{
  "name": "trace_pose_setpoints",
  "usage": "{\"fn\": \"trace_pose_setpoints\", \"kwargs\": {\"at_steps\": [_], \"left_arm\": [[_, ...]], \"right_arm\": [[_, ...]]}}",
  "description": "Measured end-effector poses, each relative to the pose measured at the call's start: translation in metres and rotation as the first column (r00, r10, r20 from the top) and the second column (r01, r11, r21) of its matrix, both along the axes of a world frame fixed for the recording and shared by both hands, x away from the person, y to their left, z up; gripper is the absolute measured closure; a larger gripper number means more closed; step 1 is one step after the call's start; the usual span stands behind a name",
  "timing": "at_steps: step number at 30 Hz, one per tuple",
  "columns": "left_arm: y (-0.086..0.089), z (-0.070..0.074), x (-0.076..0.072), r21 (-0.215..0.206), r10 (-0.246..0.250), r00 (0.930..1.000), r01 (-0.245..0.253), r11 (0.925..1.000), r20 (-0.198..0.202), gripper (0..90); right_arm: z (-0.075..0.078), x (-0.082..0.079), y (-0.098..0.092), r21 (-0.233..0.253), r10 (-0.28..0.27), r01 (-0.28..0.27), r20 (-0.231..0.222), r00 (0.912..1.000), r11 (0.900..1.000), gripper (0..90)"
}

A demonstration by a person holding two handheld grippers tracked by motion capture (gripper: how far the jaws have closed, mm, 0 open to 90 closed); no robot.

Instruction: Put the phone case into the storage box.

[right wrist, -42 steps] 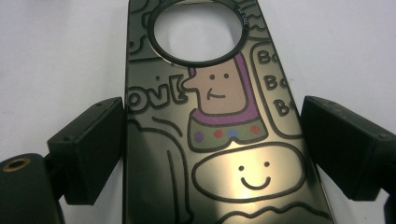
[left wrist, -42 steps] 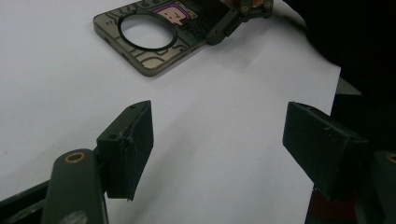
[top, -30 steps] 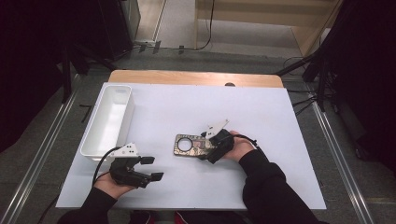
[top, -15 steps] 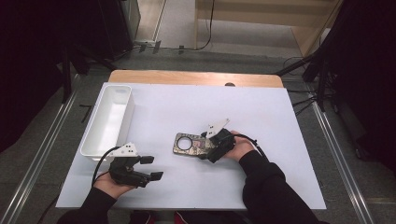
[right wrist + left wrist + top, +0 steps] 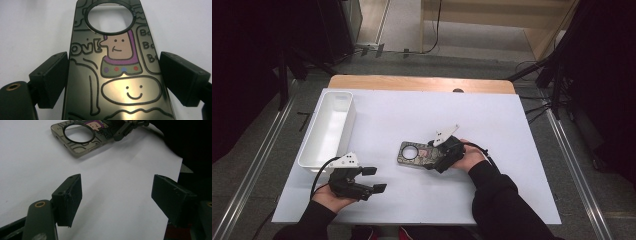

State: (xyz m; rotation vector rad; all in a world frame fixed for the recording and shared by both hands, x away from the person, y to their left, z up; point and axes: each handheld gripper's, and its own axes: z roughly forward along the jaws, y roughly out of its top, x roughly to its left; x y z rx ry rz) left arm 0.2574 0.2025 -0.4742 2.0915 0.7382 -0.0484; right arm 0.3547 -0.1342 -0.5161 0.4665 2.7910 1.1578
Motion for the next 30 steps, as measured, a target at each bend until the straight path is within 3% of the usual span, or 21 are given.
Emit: {"fn": "trace_pose_setpoints", "kwargs": {"at_steps": [11, 30], "left_arm": [[0.002, 0.003, 0.001, -0.01, 0.014, 0.9999, -0.014, 0.9999, 0.006, 24.3], [0.006, 0.008, 0.003, -0.021, 0.029, 0.9995, -0.029, 0.9994, 0.009, 24.2]], "right_arm": [[0.019, -0.003, -0.009, 0.055, -0.034, 0.035, -0.016, 0.9993, 0.998, 10.7], [0.047, -0.023, -0.018, 0.086, -0.06, 0.062, -0.034, 0.9976, 0.994, 10.7]]}}
